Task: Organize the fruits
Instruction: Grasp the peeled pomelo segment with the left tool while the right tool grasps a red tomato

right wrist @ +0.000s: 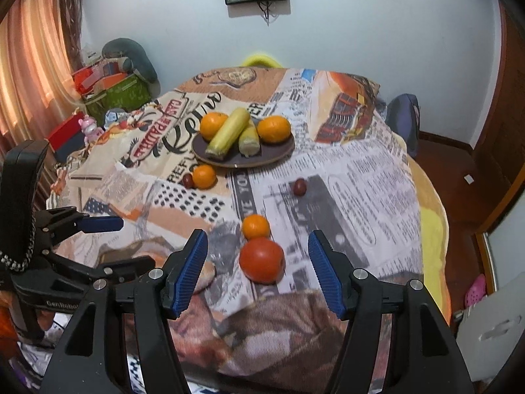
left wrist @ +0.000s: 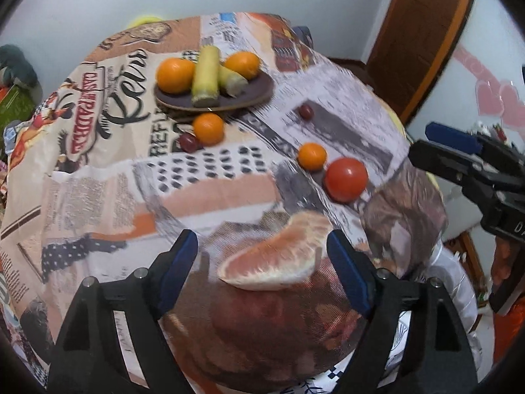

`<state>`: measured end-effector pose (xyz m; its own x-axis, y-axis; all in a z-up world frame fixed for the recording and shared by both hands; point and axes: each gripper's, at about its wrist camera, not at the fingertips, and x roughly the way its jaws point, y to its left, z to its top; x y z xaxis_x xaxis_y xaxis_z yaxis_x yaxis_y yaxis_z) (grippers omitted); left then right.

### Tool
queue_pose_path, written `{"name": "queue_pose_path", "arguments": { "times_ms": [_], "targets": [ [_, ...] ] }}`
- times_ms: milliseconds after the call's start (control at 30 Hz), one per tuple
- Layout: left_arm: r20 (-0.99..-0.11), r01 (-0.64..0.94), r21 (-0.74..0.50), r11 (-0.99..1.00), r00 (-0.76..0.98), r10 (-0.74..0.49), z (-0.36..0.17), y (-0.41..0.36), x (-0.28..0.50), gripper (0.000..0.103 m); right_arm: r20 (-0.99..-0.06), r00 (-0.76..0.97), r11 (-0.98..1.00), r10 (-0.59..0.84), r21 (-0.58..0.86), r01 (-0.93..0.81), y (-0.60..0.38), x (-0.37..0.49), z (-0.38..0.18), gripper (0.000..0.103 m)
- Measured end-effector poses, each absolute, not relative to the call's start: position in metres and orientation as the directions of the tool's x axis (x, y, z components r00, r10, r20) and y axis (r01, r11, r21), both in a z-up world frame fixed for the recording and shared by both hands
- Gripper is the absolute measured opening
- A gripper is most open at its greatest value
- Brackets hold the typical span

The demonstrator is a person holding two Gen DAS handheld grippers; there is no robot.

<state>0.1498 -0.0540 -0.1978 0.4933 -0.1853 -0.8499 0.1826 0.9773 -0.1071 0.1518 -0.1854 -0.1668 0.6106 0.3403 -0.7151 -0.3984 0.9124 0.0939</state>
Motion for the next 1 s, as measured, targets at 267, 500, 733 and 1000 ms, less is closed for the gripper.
{"name": "queue_pose_path", "arguments": {
  "times_ms": [267, 500, 733, 1000],
  "targets": [
    [-0.897, 0.210, -0.036, 0.977, 0.424, -0.125, -0.232, -0.075, 0.158, 0.089, -0.745, 0.578, 0.917, 0.333, 0.112, -0.384, -0.194, 0.153, -0.183, 0.060],
    [-0.881, 0.096, -0.036, 0.995, 0.466, -0.077, -0.234, -0.050, 0.181, 0.068, -0.766, 0.545, 0.913, 0.340, 0.131, -0.385, -0.192, 0.161, -0.198, 0.060],
    [-0.890, 0.094, -0.123, 0.988, 0.430, -0.151, -0.241, -0.035, 0.197, 0.063, -0.790, 0.496, 0.903, 0.361, 0.165, -0.396, -0.185, 0.172, -0.216, 0.060],
    [-0.885, 0.109, -0.126, 0.986, 0.436, -0.161, -0.246, -0.040, 0.204, 0.048, -0.807, 0.445, 0.892, 0.388, 0.207, -0.403, -0.176, 0.187, -0.235, 0.060]
  ]
}}
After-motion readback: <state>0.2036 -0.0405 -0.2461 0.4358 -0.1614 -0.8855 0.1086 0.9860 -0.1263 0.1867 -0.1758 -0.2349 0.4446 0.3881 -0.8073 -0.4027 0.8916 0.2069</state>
